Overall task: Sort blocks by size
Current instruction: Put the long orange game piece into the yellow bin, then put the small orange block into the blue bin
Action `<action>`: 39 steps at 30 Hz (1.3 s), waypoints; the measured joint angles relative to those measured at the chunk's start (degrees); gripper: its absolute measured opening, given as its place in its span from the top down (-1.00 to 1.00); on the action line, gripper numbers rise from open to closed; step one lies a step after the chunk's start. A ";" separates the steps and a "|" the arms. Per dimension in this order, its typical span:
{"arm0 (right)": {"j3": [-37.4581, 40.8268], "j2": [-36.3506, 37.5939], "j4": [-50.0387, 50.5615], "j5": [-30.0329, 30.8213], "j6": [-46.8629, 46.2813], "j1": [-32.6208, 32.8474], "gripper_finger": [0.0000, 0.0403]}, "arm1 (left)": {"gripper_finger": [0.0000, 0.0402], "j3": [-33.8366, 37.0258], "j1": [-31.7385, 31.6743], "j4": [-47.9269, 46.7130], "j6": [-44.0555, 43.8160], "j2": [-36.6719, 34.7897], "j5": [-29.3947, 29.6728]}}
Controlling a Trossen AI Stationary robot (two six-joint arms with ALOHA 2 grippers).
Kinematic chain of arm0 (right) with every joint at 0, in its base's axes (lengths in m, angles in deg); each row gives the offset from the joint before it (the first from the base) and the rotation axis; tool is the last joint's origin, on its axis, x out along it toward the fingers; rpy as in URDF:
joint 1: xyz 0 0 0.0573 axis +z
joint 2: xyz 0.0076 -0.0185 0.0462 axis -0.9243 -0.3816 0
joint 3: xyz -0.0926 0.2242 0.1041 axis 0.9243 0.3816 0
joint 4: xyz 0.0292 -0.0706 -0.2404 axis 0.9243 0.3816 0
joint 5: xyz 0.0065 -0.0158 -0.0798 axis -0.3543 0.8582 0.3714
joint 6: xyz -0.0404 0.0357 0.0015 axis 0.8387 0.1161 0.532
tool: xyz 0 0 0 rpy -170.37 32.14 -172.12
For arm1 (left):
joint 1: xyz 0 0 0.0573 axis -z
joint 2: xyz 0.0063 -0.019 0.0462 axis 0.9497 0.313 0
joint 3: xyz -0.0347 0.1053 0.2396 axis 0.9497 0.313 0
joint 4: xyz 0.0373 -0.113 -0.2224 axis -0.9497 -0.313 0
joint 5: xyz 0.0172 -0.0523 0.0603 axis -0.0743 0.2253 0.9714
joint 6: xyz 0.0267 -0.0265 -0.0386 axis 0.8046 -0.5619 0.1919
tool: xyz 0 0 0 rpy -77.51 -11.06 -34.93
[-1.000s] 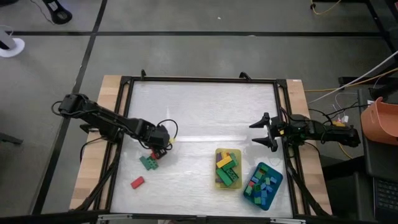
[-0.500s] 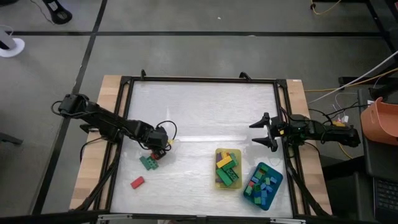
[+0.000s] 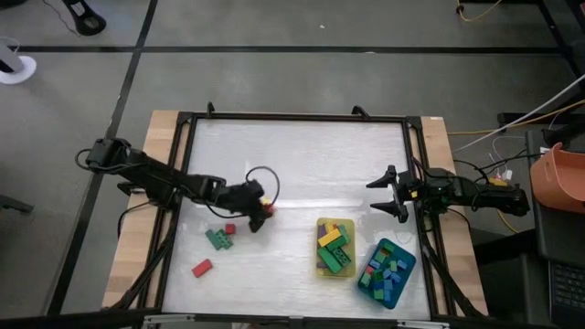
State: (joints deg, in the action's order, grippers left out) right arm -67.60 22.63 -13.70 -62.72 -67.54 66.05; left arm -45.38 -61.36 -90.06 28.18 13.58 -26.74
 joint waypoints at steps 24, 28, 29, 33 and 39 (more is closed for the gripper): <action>0.00 -0.02 -0.38 -0.01 -0.02 0.00 -0.71 | 0.24 -29.96 1.65 46.12 21.63 37.28 -5.81; 0.00 -0.02 -0.38 0.00 -0.02 0.00 -0.71 | 0.22 -31.55 1.88 42.68 21.66 38.64 -5.93; 0.00 -0.02 -0.38 -0.02 -0.02 0.00 -0.71 | 0.19 -31.69 1.87 41.50 21.62 38.64 -5.92; 0.00 -0.02 -0.48 -0.01 -0.02 0.00 -0.71 | 0.07 -31.82 1.85 40.59 19.55 38.64 -5.83; 0.07 0.00 -1.54 0.00 -0.02 0.00 -0.71 | -0.06 -31.80 1.09 33.44 19.16 36.43 -7.74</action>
State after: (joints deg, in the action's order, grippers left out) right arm -67.54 22.63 -15.24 -62.72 -67.56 66.05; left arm -77.19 -60.27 -56.62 47.34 50.01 -34.49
